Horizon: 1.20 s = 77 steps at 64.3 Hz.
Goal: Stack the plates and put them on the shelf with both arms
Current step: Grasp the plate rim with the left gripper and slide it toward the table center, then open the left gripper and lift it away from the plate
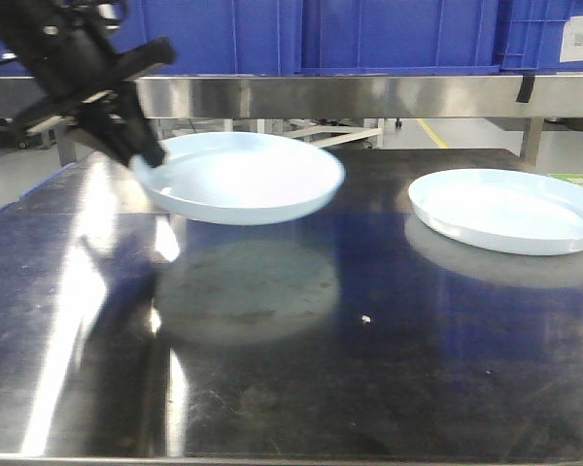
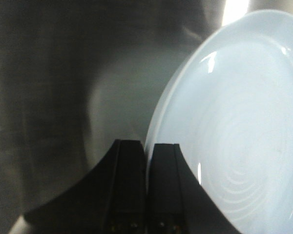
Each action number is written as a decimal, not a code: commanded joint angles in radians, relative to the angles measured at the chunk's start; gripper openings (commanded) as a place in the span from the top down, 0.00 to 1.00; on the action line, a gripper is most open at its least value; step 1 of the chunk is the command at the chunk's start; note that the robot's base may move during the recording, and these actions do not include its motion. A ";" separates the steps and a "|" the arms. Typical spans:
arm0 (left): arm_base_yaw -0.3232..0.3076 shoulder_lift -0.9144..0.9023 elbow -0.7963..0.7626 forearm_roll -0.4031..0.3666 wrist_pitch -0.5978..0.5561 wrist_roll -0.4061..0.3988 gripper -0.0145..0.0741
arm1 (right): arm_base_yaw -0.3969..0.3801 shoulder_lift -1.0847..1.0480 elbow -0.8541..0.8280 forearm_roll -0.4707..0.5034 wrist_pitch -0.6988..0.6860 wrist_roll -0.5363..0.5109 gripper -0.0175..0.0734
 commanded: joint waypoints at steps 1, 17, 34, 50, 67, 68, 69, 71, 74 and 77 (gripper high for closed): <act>-0.051 -0.061 -0.029 -0.048 -0.074 -0.007 0.74 | 0.002 -0.019 0.001 -0.003 -0.091 -0.003 0.77; -0.088 -0.053 0.070 -0.017 -0.142 -0.007 0.74 | 0.002 -0.019 0.001 -0.003 -0.091 -0.003 0.77; -0.095 -0.059 0.100 -0.047 -0.214 -0.007 0.74 | 0.002 -0.019 0.001 -0.003 -0.091 -0.003 0.77; -0.101 -0.059 0.100 -0.047 -0.207 -0.007 0.65 | 0.002 -0.019 0.001 -0.003 -0.091 -0.003 0.77; -0.114 -0.115 0.100 -0.019 -0.218 -0.007 0.45 | 0.002 -0.019 0.001 -0.003 -0.091 -0.003 0.77; -0.114 -0.121 0.100 -0.013 -0.218 -0.007 0.45 | 0.002 -0.019 0.001 -0.003 -0.091 -0.003 0.77; -0.114 -0.124 0.100 -0.009 -0.218 -0.007 0.45 | 0.002 -0.019 0.001 -0.003 -0.091 -0.003 0.77; -0.114 -0.141 0.100 0.009 -0.215 -0.007 0.45 | 0.002 -0.019 0.001 -0.003 -0.091 -0.003 0.77; -0.114 -0.166 0.100 0.035 -0.208 -0.007 0.45 | 0.002 -0.019 0.001 -0.003 -0.091 -0.003 0.77; -0.114 -0.189 0.100 0.067 -0.203 -0.007 0.46 | 0.002 -0.019 0.001 -0.003 -0.091 -0.003 0.77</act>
